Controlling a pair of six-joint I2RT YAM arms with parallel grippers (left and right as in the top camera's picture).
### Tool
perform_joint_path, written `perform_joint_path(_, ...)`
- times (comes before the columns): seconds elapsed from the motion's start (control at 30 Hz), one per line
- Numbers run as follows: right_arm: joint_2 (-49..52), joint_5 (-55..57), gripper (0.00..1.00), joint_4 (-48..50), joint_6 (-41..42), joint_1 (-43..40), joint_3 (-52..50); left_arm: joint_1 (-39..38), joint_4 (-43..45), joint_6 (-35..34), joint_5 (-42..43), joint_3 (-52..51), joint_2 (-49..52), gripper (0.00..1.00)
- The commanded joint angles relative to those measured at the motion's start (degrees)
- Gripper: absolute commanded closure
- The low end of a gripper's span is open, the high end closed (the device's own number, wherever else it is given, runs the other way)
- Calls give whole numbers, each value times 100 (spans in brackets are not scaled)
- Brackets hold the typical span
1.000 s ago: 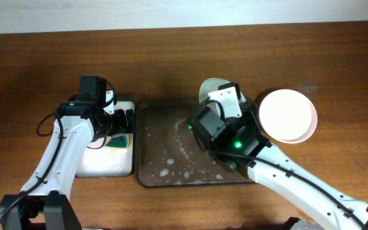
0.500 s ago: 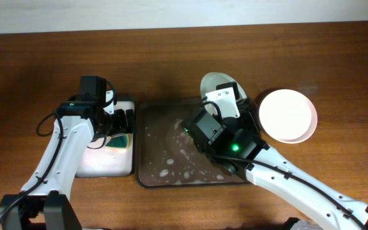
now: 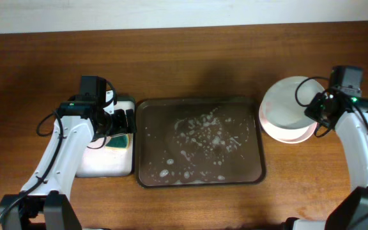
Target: Clean dirty plates on tray and stack at the side
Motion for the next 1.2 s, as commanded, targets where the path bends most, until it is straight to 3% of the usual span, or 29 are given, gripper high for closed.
perform_joint_path(0.0,422,-800,95,-7,52,-422,94,-15,17,-74,59,57,-28,1)
perform_joint_path(0.07,697,-1519,57,57,-299,-389,94,-15,17,-74,59,57,-28,0)
perform_joint_path(0.1,776,-1705,50,46,-398,-315,94,-15,33,-74,52,57,-28,0)
perform_joint_path(0.17,813,-1847,42,15,-404,-146,94,-15,37,-76,39,57,-28,1)
perform_joint_path(0.3,813,-3779,37,142,-1366,518,94,-15,127,-76,42,57,-28,1)
perform_joint_path(0.4,813,-3696,28,-15,-1628,1233,94,-15,393,-74,42,57,-28,1)
perform_joint_path(0.43,813,-3427,21,-271,-1624,1497,96,-15,396,-72,42,57,-28,1)
perform_joint_path(0.47,813,-3132,1,-608,-1622,1676,96,-15,317,-72,42,57,-28,0)
perform_joint_path(0.6,737,-2435,1,-2175,-1606,1858,96,-11,-1180,-76,39,57,-28,1)
perform_joint_path(0.73,184,-2428,1,-2693,-1631,1869,66,-11,-2096,-74,44,20,-70,1)
perform_joint_path(0.87,-1384,-2118,1,-2310,-1624,1869,-446,-26,-1731,-74,68,-708,-1038,1)
perform_joint_path(1.0,-4199,-1930,1,-1510,-1624,1867,-1447,-26,-446,59,37,-2013,-3598,1)
perform_joint_path(1.17,-5971,-1921,1,-1445,-1624,1862,-1613,-26,17,55,20,-2651,-5834,1)
